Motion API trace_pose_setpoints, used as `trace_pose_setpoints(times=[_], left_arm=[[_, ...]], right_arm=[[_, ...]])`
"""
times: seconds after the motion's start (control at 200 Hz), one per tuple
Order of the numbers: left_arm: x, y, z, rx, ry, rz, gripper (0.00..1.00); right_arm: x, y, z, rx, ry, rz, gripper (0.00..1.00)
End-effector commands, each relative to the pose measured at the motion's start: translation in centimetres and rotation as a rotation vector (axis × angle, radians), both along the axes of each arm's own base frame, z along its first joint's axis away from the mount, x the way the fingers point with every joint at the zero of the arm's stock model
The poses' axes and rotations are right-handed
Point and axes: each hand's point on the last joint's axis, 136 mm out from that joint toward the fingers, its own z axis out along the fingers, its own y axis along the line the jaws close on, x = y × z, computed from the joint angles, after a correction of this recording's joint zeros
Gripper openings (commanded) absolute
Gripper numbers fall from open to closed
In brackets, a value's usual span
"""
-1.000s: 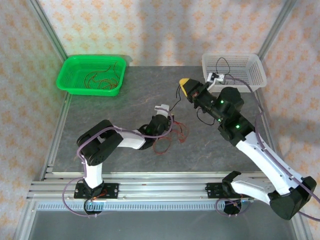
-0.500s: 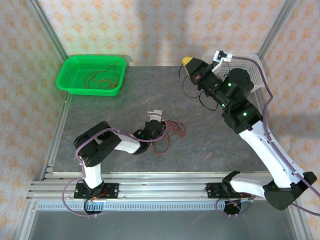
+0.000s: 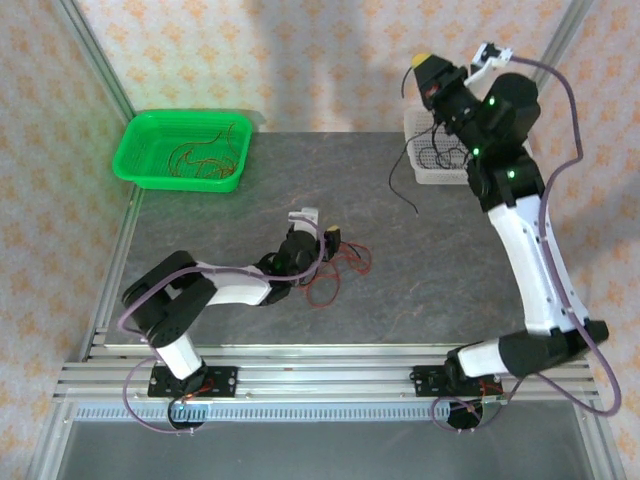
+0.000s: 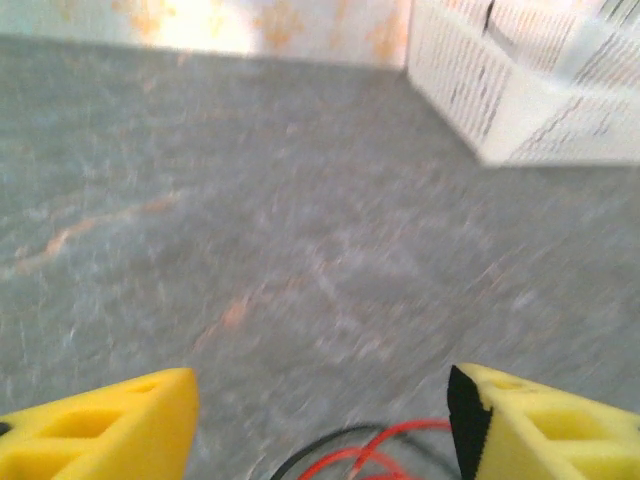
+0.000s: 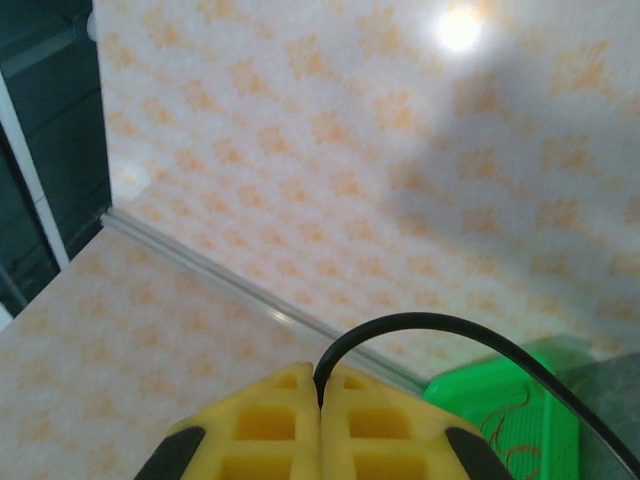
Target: Untangle the cables
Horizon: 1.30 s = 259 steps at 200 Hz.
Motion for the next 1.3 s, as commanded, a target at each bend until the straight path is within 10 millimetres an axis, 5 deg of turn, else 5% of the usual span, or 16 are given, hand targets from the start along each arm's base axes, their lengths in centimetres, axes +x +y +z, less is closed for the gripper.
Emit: trace_pose_setpoints(times=[0.0, 0.13, 0.42, 0.721, 0.841, 1.016, 1.161, 1.291], left_arm=[[0.1, -0.4, 5.6, -0.032, -0.075, -0.028, 0.82], [-0.9, -0.2, 8.8, -0.049, -0.102, -0.044, 0.99], [-3.2, 0.3, 12.1, -0.113, -0.092, -0.091, 0.99], [-5.9, -0.4, 15.7, -0.291, -0.101, -0.246, 0.99], [-6.7, -0.4, 16.7, -0.311, -0.086, -0.274, 0.99], [-7.6, 1.8, 17.3, -0.314, -0.094, -0.215, 0.97], [-9.0, 3.3, 17.9, -0.323, -0.108, -0.210, 0.99], [-10.6, 4.9, 18.3, -0.400, -0.152, -0.211, 0.99]], right_arm=[[2.6, 0.2, -0.5, -0.044, 0.006, 0.095, 0.00], [7.4, -0.3, -1.8, -0.096, 0.029, 0.102, 0.00], [15.9, -3.3, -5.5, -0.186, 0.035, 0.053, 0.00], [21.3, -7.4, -10.3, -0.225, 0.052, -0.021, 0.00], [23.0, -8.3, -13.7, -0.278, 0.100, -0.046, 0.00], [24.6, -9.5, -21.6, -0.360, 0.284, -0.079, 0.00], [24.4, -12.3, -28.2, -0.472, 0.464, -0.196, 0.00], [23.5, -15.6, -31.1, -0.607, 0.572, -0.346, 0.00]])
